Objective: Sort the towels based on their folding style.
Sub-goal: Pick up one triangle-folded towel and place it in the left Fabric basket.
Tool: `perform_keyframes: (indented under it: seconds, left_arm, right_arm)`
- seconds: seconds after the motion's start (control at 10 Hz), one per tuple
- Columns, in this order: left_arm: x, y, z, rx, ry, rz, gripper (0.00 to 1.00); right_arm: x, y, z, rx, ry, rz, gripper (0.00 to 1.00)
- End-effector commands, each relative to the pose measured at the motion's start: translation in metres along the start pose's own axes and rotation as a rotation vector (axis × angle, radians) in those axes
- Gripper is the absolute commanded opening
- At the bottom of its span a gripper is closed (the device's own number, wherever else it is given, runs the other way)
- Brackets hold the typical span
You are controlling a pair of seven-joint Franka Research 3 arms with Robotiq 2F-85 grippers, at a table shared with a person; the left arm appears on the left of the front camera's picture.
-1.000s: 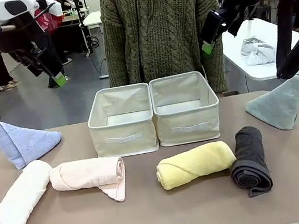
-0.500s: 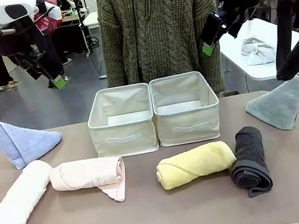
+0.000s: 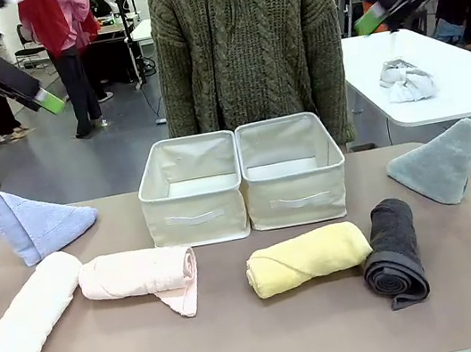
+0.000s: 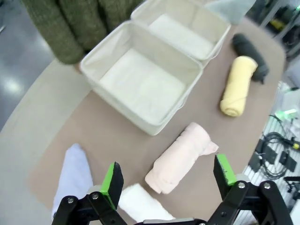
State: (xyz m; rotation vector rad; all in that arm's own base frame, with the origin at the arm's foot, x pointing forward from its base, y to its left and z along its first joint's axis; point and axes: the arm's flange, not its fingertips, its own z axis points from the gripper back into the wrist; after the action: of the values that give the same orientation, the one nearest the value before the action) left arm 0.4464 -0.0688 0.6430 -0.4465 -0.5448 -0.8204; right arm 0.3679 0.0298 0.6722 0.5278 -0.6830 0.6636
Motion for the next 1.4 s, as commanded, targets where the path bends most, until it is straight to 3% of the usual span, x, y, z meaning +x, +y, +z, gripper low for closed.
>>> perform_keyframes:
  seconds: [0.0,0.3,0.6,0.9,1.3]
  left_arm:
    - [-0.018,0.033,0.023,-0.158,-0.067,0.045,1.0]
    - [-0.072,0.081,0.08,-0.291,-0.163,0.062,1.0]
    - [-0.107,0.101,0.108,-0.296,-0.08,0.077,1.0]
    - [-0.124,0.103,0.119,-0.259,-0.063,0.067,1.0]
    - [-0.14,0.101,0.124,-0.222,-0.039,0.077,1.0]
  right_arm:
    - [-0.035,-0.047,0.027,0.152,-0.096,-0.042,1.0]
    - [-0.096,-0.092,0.078,0.209,-0.243,-0.061,1.0]
    - [-0.118,-0.092,0.106,0.192,-0.223,-0.002,1.0]
    - [-0.124,-0.085,0.116,0.181,-0.222,0.019,1.0]
    - [-0.139,-0.08,0.138,0.044,-0.236,-0.052,1.0]
